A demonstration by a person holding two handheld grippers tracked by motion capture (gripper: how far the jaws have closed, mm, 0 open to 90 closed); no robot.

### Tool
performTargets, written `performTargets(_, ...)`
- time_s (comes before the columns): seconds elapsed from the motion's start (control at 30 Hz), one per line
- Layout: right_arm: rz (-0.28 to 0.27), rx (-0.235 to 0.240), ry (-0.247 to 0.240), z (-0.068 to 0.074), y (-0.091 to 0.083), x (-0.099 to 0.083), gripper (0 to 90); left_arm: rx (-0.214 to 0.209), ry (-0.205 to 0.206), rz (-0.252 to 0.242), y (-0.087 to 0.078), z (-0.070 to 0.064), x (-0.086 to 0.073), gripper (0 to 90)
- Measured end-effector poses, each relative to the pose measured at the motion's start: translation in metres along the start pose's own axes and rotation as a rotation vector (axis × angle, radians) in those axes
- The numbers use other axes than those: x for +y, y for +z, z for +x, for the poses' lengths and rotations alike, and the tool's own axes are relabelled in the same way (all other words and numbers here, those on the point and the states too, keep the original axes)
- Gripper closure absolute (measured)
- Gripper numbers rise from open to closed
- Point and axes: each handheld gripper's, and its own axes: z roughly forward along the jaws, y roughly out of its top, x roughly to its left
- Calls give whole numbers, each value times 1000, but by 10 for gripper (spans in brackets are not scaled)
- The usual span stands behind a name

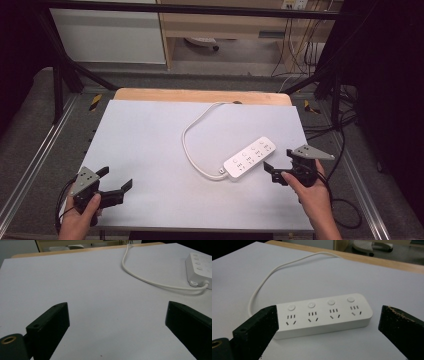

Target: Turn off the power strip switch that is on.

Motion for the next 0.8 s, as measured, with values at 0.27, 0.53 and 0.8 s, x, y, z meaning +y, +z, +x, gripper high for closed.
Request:
performTargets(0.27, -26, 0, -19, -2, 3, 15, 121, -1, -1, 3, 1, 0, 0, 53)
performTargets(0.53, -42, 24, -6, -2, 15, 25, 256, -4, 4, 10, 1, -1, 0, 53)
performTargets(0.8, -56, 47, -11, 1, 28, 32, 444, -4, 15, 14, 1, -2, 0, 53)
